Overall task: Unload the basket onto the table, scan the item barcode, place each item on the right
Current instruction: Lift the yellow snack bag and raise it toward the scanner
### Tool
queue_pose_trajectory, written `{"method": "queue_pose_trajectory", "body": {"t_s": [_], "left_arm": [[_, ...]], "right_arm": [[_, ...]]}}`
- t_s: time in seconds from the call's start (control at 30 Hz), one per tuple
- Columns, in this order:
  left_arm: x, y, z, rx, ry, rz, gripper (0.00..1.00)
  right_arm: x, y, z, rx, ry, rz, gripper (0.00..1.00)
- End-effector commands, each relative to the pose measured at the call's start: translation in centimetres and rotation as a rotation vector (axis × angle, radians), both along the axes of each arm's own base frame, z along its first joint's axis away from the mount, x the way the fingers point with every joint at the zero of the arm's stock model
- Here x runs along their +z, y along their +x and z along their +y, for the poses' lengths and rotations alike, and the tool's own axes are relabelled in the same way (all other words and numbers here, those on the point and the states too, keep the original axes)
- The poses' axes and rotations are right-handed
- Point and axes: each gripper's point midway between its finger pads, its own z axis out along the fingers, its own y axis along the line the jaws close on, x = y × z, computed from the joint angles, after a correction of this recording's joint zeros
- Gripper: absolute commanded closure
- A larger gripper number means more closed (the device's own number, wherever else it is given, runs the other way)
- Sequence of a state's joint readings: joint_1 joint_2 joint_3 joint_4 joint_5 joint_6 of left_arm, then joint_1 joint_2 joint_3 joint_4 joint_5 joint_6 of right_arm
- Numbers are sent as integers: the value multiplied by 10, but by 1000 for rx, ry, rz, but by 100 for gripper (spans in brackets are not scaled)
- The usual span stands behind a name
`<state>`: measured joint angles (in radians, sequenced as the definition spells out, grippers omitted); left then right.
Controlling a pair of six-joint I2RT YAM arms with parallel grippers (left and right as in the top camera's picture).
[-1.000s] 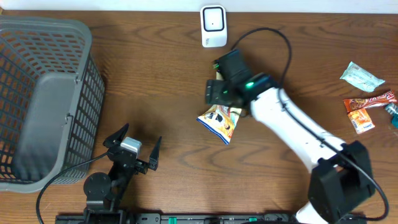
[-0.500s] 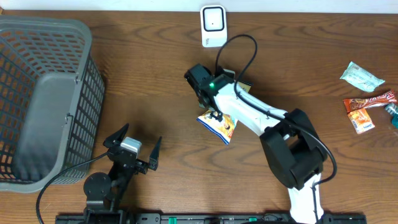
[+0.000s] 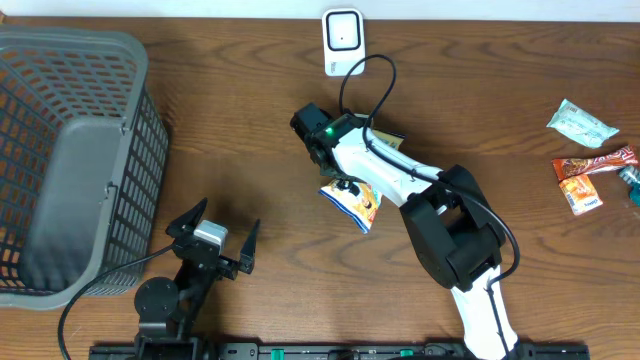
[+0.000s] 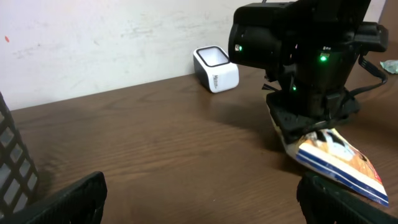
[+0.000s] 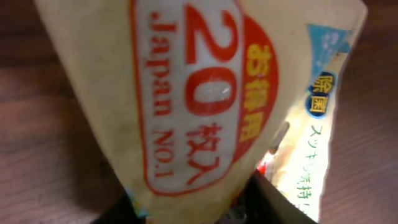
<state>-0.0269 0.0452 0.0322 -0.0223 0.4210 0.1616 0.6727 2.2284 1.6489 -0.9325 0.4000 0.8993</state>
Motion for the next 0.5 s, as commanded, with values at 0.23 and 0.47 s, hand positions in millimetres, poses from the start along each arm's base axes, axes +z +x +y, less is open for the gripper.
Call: {"method": "queue_pose_trajectory", "body": {"t_s": [0.23, 0.47], "left_arm": [[-17, -1, -2, -14, -3, 45, 2], [-17, -1, -2, -14, -3, 45, 2]], "right_arm": [[-10, -19, 50, 180, 315, 279, 99], [111, -30, 110, 641, 1023, 350, 99]]}}
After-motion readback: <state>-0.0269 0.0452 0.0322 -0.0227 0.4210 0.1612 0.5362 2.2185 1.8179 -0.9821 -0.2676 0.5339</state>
